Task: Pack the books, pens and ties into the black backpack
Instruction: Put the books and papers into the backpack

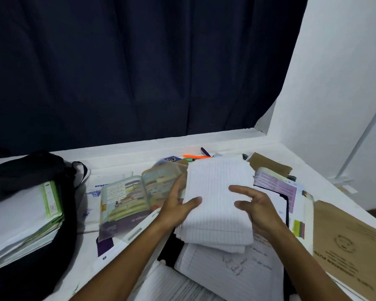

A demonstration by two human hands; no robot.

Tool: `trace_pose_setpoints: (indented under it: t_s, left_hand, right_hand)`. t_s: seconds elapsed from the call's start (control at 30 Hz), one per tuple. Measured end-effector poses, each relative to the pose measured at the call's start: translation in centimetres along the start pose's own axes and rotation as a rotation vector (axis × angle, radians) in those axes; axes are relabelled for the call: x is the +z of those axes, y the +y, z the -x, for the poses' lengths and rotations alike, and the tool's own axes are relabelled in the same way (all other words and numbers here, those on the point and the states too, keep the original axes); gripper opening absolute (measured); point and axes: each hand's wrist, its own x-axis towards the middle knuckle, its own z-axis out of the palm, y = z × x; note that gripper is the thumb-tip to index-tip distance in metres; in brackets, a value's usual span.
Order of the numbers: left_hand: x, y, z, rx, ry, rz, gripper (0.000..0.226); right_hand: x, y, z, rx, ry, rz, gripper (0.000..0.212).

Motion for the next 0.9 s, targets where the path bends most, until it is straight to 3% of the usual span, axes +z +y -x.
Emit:
trace_pose_setpoints:
  t_s: [0.1, 0.2, 0.27, 0.37, 0.5, 0.67, 0.9]
  left_hand:
    - [0.5, 1.2, -0.6, 0.146, -0.133, 0.086, 0.089]
    - [1.6, 2.5, -1.1, 0.307, -0.150, 0.008, 0.099]
    - [2.6, 3.8, -1.1, 0.429, -0.124, -0.106, 0.084]
    - [3.7, 5.3, -1.7, 0.519, -0.099, -0.127, 0.041]
    - [4.7, 5.2, -2.6, 0.474, -0.137, -0.099, 0.032]
    - [6.1, 1.5, -2.5, 0.293, -0.123, -0.113, 0.018]
    - [6.4, 2.5, -3.2, 0.276, -0.107, -0.108, 0.028]
  right_hand:
    - [-1.4, -1.4, 0.3, -0.083, -0.007, -0.106, 0.045]
    - [-2.4, -3.2, 0.7, -0.261, 0.068, 0.041, 0.035]
    - [-2.9, -3.8, 0.8, -0.395, 0.137, 0.071, 0.033]
    - [-3.9, -4.0, 0.6, -0.516, 0.195, 0.122, 0.028]
    - [-5.0, -3.0, 0.4, -0.586, 0.189, 0.217, 0.030]
    - [-5.2, 0.8, 0.5, -0.474, 0.155, 0.302, 0.043]
    - [-5.4, 0.1, 0.2, -0.513, 0.221, 0.241, 0.038]
